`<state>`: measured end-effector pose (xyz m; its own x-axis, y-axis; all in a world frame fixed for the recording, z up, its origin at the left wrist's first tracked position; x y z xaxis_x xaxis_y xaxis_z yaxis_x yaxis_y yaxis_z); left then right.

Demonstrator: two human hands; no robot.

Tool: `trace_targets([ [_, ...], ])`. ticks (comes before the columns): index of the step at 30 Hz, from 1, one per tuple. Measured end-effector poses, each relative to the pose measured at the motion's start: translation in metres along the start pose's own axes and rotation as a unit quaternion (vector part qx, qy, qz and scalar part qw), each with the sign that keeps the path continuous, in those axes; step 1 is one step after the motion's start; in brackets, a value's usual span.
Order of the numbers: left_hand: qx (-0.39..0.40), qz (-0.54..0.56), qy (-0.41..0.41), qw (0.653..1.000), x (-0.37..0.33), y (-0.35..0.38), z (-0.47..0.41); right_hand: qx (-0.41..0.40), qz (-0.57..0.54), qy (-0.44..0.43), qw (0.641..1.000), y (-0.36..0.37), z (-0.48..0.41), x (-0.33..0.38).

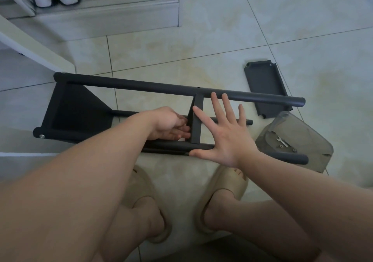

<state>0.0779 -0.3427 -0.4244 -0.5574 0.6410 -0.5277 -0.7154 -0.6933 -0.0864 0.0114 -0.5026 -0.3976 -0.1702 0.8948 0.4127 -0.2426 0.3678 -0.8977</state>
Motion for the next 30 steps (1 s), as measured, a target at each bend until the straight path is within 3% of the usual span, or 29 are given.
trace_targets([
  [4, -0.021, -0.009, 0.017, 1.0, 0.001, 0.0, -0.007, 0.002, -0.004, 0.001, 1.0, 0.001, 0.0, 0.0],
  [11, 0.021, 0.063, -0.006, 0.998, 0.004, 0.0, -0.011, 0.008, -0.003, 0.007, 1.0, -0.001, 0.001, 0.0],
  [21, 0.024, 0.016, 0.032, 0.999, 0.003, 0.001, -0.009, 0.01, 0.001, 0.009, 1.0, -0.002, 0.001, 0.001],
  [26, -0.072, -0.082, 0.06, 0.992, 0.004, -0.004, -0.016, 0.011, 0.004, 0.009, 1.0, -0.002, 0.001, 0.001],
  [30, -0.069, -0.099, 0.074, 0.99, 0.004, 0.0, -0.017, 0.01, 0.008, 0.011, 1.0, -0.002, 0.001, 0.002],
])
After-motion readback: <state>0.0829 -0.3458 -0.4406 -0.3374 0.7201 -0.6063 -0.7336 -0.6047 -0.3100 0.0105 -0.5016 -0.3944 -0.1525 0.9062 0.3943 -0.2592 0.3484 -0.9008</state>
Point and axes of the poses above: each hand's wrist, its own z-axis away from the middle knuckle, its own y-axis out of the palm, x = y × z, the point moved 5 cm from there along -z, towards the middle knuckle, and after that the axes turned 15 degrees about -z, right-handed, at the moved point
